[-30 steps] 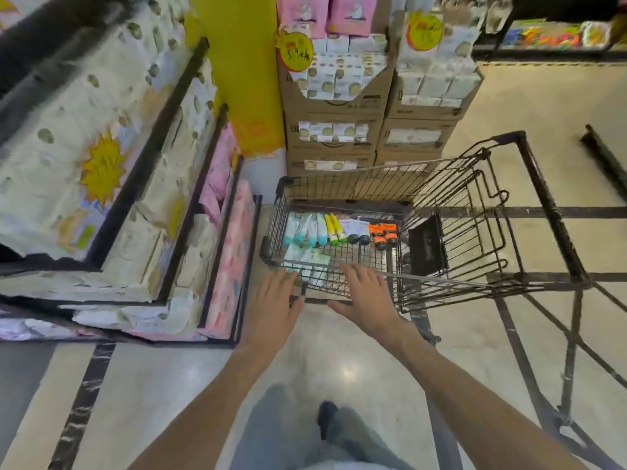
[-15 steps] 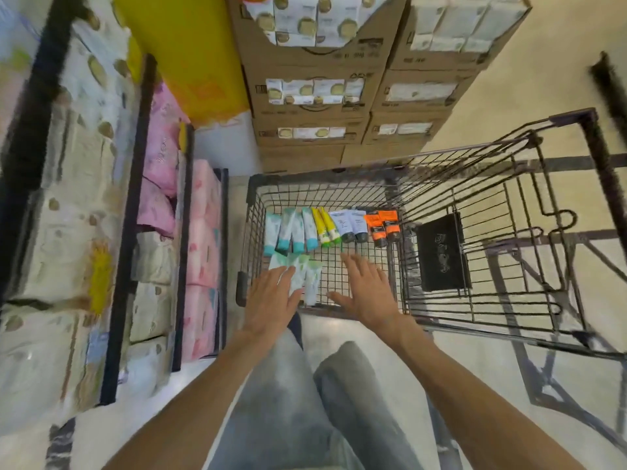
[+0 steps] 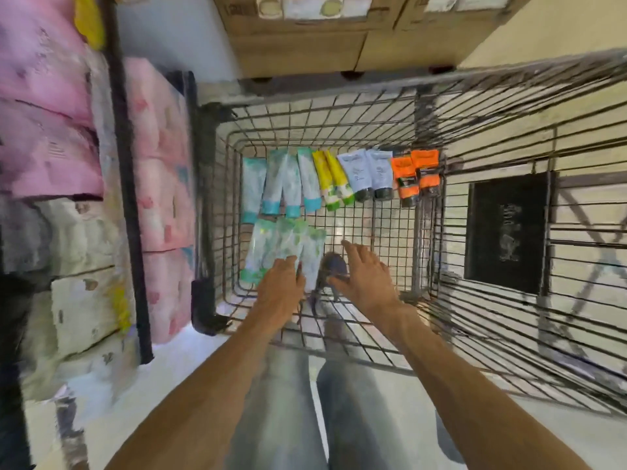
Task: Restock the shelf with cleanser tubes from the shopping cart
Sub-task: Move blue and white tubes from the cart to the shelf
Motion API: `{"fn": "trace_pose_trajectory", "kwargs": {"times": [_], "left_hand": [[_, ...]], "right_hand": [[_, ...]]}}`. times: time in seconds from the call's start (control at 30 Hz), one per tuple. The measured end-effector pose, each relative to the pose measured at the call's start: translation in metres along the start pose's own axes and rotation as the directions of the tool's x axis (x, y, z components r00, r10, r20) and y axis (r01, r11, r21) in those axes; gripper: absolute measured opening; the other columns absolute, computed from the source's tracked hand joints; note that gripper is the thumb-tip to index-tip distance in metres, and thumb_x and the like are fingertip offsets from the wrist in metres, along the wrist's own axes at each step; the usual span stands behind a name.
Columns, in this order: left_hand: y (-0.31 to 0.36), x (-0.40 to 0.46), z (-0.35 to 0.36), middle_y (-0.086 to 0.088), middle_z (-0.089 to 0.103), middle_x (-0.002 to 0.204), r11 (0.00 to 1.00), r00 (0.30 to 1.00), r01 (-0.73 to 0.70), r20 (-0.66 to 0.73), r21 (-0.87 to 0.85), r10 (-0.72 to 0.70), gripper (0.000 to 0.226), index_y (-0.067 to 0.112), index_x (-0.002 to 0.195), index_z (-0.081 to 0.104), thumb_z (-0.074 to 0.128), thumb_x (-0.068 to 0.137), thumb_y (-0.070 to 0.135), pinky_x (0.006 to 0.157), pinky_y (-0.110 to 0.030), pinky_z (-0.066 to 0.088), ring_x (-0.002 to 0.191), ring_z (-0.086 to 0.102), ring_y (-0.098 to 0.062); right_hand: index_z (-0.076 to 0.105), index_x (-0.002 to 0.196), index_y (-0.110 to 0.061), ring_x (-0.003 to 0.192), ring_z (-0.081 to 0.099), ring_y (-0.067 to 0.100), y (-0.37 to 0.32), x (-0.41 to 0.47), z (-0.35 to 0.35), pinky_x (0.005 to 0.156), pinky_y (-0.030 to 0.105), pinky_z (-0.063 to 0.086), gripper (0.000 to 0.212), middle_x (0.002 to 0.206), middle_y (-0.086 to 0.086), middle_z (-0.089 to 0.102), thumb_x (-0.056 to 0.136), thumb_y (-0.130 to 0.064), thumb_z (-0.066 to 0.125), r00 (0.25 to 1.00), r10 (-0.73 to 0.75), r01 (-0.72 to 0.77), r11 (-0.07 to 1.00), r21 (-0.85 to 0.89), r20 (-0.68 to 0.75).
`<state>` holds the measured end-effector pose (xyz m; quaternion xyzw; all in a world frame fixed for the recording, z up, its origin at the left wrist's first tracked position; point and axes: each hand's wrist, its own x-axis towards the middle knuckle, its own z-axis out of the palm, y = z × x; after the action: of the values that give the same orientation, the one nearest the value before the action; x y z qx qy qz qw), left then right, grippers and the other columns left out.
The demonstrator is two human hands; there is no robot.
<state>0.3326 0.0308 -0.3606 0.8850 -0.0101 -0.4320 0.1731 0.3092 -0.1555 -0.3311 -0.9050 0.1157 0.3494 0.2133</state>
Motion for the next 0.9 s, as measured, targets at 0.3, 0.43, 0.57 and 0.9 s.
{"fn": "trace_pose_trajectory", "kwargs": {"times": [0.3, 0.43, 0.57, 0.9], "left_hand": [[0.004, 0.061, 0.043, -0.017, 0.050, 0.137, 0.960, 0.972, 0.204, -0.160, 0.193, -0.174, 0.054, 0.002, 0.142, 0.043, 0.068, 0.099, 0.022, 0.079, -0.041, 0.062, 0.112, 0.065, -0.031], [0.010, 0.070, 0.046, -0.012, 0.053, 0.126, 0.960, 0.946, 0.251, -0.242, 0.123, -0.216, 0.049, 0.006, 0.132, 0.051, 0.071, 0.096, 0.033, 0.075, -0.042, 0.059, 0.107, 0.063, -0.028], [0.013, 0.073, 0.048, -0.009, 0.056, 0.125, 0.970, 0.940, 0.233, -0.239, -0.073, -0.244, 0.051, 0.010, 0.131, 0.053, 0.076, 0.091, 0.031, 0.080, -0.041, 0.054, 0.113, 0.060, -0.028], [-0.015, 0.053, 0.014, -0.005, 0.054, 0.122, 0.970, 0.955, 0.143, -0.229, -0.197, -0.187, 0.043, 0.013, 0.128, 0.053, 0.073, 0.094, 0.029, 0.079, -0.038, 0.047, 0.110, 0.057, -0.024]], "right_hand": [[0.035, 0.153, -0.020, 0.130, 0.052, 0.030, 0.037, 0.039, 0.050, 0.105, 0.049, 0.045, 0.077, 0.145, 0.006, 0.050, 0.092, -0.052, 0.068, 0.997, -0.008, 0.003, 0.998, 0.061, 0.079], [0.036, 0.153, -0.021, 0.126, 0.054, 0.030, 0.051, 0.043, 0.052, 0.101, 0.048, 0.049, 0.076, 0.139, 0.007, 0.054, 0.091, -0.053, 0.069, 0.995, 0.037, -0.044, 0.996, 0.083, 0.088], [0.035, 0.155, -0.019, 0.130, 0.051, 0.030, 0.062, 0.045, 0.053, 0.102, 0.049, 0.047, 0.078, 0.143, 0.009, 0.050, 0.093, -0.055, 0.066, 0.991, 0.064, -0.076, 0.992, 0.103, 0.114], [0.039, 0.151, -0.018, 0.127, 0.054, 0.034, 0.048, 0.058, 0.058, 0.099, 0.046, 0.050, 0.069, 0.140, 0.012, 0.054, 0.095, -0.048, 0.066, 0.973, 0.149, -0.182, 0.965, 0.191, 0.178]]}}
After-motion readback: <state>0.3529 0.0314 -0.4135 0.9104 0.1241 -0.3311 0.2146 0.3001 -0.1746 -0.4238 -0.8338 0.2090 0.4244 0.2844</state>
